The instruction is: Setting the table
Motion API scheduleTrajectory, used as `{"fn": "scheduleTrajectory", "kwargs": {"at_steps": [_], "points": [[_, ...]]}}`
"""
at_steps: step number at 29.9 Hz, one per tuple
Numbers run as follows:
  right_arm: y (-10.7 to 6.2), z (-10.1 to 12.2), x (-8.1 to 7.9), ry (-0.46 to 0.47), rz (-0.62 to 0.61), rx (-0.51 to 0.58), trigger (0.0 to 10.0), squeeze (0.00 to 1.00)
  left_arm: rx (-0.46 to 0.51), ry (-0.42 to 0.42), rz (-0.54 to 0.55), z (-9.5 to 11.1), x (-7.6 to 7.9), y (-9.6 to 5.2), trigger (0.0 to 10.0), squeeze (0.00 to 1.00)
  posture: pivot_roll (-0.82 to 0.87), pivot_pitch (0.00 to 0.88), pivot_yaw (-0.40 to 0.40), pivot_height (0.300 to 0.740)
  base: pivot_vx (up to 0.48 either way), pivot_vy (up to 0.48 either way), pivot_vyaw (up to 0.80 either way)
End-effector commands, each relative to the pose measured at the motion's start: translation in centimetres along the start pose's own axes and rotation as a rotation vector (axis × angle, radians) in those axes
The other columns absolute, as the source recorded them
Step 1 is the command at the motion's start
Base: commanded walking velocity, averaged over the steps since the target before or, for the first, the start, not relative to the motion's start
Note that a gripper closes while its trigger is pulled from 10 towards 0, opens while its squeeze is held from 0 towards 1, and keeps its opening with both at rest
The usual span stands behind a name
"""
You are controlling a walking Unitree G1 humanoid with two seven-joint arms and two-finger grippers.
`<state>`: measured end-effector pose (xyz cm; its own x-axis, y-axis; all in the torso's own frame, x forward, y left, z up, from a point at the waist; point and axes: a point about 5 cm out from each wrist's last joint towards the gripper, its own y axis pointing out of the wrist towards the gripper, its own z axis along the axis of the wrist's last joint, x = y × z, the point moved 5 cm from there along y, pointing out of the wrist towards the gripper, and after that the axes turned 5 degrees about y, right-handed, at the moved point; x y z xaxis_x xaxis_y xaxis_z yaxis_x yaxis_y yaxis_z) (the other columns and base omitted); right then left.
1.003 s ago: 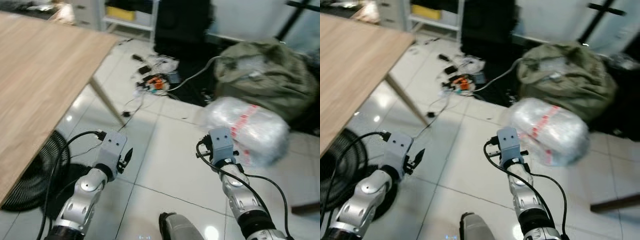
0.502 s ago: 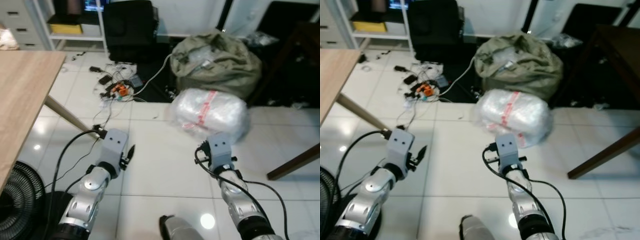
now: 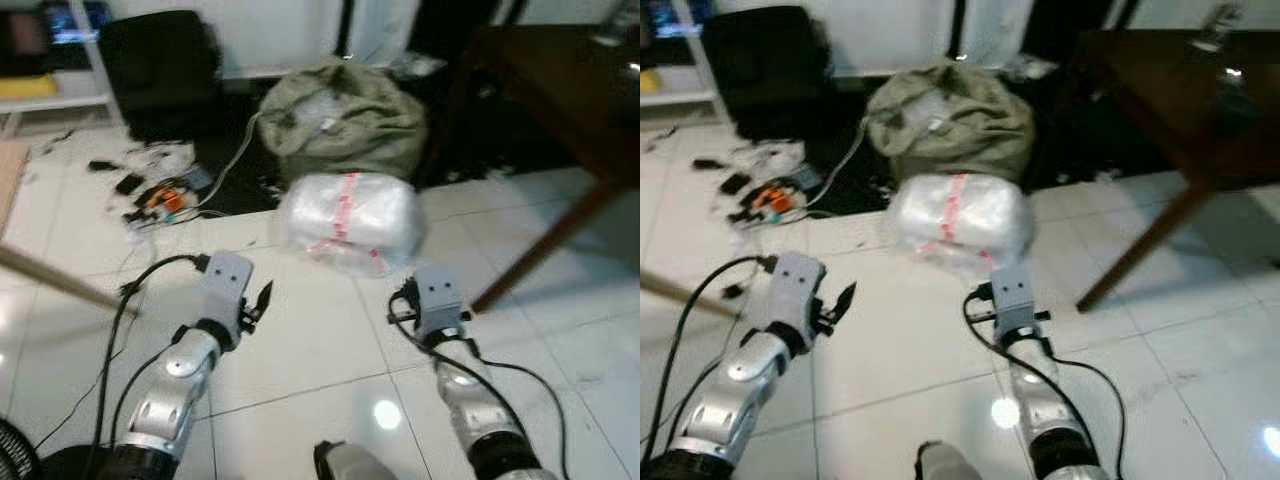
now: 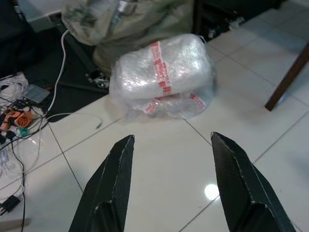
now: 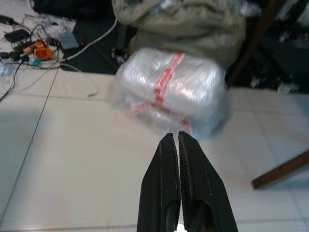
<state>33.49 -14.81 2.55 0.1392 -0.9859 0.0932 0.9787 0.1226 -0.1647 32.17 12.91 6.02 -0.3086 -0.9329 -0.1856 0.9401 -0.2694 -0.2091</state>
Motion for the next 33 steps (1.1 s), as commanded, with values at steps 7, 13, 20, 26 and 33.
{"fn": "scheduleTrajectory", "kwargs": {"at_steps": [7,13,20,26,33], "points": [[0.2,0.2,0.2,-0.006,0.002,0.005,10.0,0.00,-0.023,-0.002,0.009,-0.9,0.0,-0.2,10.0,0.00,-0.09,0.003,0.040,0.740,0.000,0.000,-0.80],[0.4,0.8,0.0,0.000,0.005,0.023,10.0,0.00,-0.010,-0.018,-0.001,-0.5,0.0,0.0,10.0,0.00,-0.09,0.002,0.041,0.740,0.000,0.000,-0.80],[0.5,1.0,-0.1,0.003,0.006,0.031,10.0,0.00,0.002,-0.032,-0.005,-0.2,0.0,0.0,10.0,0.00,-0.09,0.004,0.042,0.740,0.000,0.000,-0.80],[0.5,1.0,-0.1,0.005,0.005,0.032,10.0,0.00,0.003,-0.043,-0.016,-0.1,0.1,0.1,10.0,0.00,-0.09,0.005,0.044,0.740,0.000,0.000,-0.80],[0.6,1.1,-0.1,0.008,0.002,0.036,10.0,0.00,0.032,-0.064,-0.028,0.7,0.2,0.3,10.0,0.00,-0.09,0.004,0.045,0.740,0.000,0.000,-0.80]]}}
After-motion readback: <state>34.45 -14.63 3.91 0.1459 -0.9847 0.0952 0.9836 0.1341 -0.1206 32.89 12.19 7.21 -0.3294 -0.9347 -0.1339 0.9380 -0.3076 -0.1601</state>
